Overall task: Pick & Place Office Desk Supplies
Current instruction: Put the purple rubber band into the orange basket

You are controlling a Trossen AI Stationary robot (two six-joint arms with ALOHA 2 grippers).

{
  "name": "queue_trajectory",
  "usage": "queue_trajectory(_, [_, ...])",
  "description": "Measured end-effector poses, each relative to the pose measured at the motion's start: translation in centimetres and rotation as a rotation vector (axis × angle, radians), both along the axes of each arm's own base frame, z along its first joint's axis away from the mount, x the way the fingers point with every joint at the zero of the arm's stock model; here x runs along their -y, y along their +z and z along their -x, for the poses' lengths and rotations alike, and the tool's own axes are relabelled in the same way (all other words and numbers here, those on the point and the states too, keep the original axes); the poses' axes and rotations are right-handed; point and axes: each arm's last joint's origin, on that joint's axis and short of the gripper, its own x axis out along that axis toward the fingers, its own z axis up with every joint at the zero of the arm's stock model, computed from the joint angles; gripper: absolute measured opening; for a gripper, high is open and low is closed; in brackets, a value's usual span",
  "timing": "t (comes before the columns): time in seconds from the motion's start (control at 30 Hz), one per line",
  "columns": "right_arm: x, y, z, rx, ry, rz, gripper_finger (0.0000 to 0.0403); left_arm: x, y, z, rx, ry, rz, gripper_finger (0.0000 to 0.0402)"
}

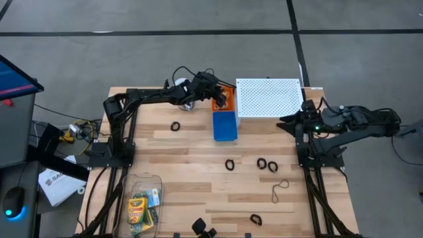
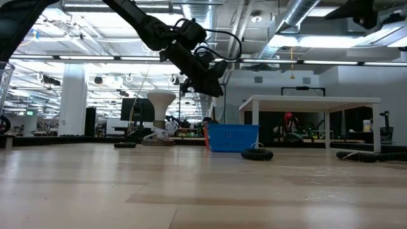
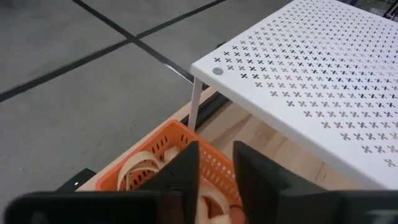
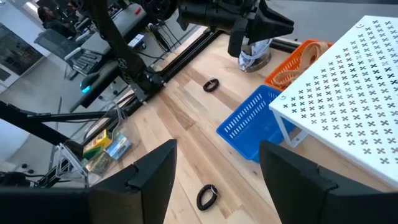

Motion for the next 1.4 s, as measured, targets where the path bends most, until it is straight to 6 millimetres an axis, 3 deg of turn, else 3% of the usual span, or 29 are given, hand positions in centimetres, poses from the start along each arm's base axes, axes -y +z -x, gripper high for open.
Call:
queue_trajectory(0.17, [0.0,-0.1,-0.3,-0.010,-0.009,0.000,0.0224,0.4,1.1,0.0,0.035,-0.003,-0.030,0.0138])
queue_trajectory(0.37, [0.0,-0.4,-0.6,-0.040,-0.032,-0.009,0.0224,3.2,5.6,0.6,0.124,-0.114,-0.101,0.0159])
queue_trajectory(0.57, [-0.1,-0.7,-1.1,-0.064,-0.052,-0.038,0.0224,10.1,8.7,1.3,0.112,-0.661,-0.059,0.0151])
queue_trajectory(0.7, [-0.1,-0.7,-1.2,-0.059,-0.064,-0.060,0.0224,15.0,8.5,1.6,-0.013,-0.832,-0.069,0.0146])
queue_trajectory(0.9, [-0.1,-0.7,-0.9,-0.036,-0.091,-0.118,0.0224,21.4,7.5,0.7,-0.069,-0.937,-0.121,0.0144])
queue_trajectory(1.0, [-0.3,-0.6,-0.9,-0.035,-0.045,-0.136,0.0224,24.4,6.6,0.4,-0.099,-0.938,-0.133,0.0142])
queue_trajectory(1.17, [-1.2,-1.0,-0.7,-0.100,0.120,-0.186,0.0224,28.8,6.0,0.3,-0.062,-0.785,-0.078,0.0140])
queue_trajectory(1.4, [-3.3,-1.9,0.0,-0.284,0.445,-0.385,0.0224,31.2,6.0,0.9,0.011,-0.435,-0.074,0.0140])
